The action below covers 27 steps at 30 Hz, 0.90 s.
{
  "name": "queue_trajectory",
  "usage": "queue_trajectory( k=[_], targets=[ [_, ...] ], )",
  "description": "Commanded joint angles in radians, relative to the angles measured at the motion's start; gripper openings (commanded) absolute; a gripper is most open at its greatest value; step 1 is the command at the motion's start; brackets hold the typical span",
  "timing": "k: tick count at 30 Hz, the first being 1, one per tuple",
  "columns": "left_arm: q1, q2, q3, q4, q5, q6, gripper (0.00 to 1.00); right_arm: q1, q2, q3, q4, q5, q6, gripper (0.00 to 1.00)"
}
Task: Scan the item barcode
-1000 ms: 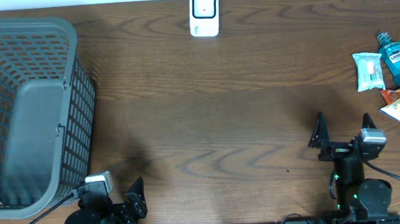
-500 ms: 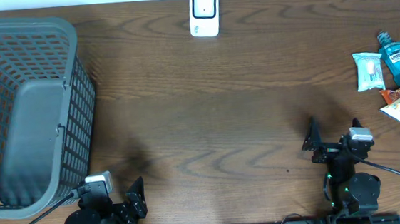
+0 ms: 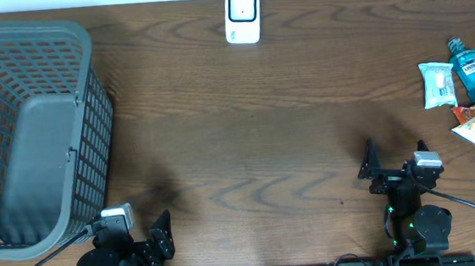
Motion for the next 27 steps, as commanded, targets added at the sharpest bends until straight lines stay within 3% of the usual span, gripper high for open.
queue_trajectory(
  k=[1, 17, 22, 27],
  targets=[
    [0.004, -0.001, 0.0, -0.001, 0.005, 0.01, 0.86, 0.012, -0.006, -0.004, -0.001, 0.002, -0.013, 0.99],
    [0.005, -0.002, 0.0, 0.016, -0.002, 0.01, 0.86, 0.012, -0.006, -0.004, 0.0, 0.002, -0.013, 0.99],
    [0.021, -0.002, -0.021, 0.291, -0.04, 0.061, 0.86, 0.012, -0.006, -0.004, 0.0, 0.002, -0.013, 0.99],
    [0.024, -0.002, -0.117, 0.612, 0.08, 0.294, 0.86, 0.012, -0.006, -0.004, 0.0, 0.002, -0.013, 0.99]
  ],
)
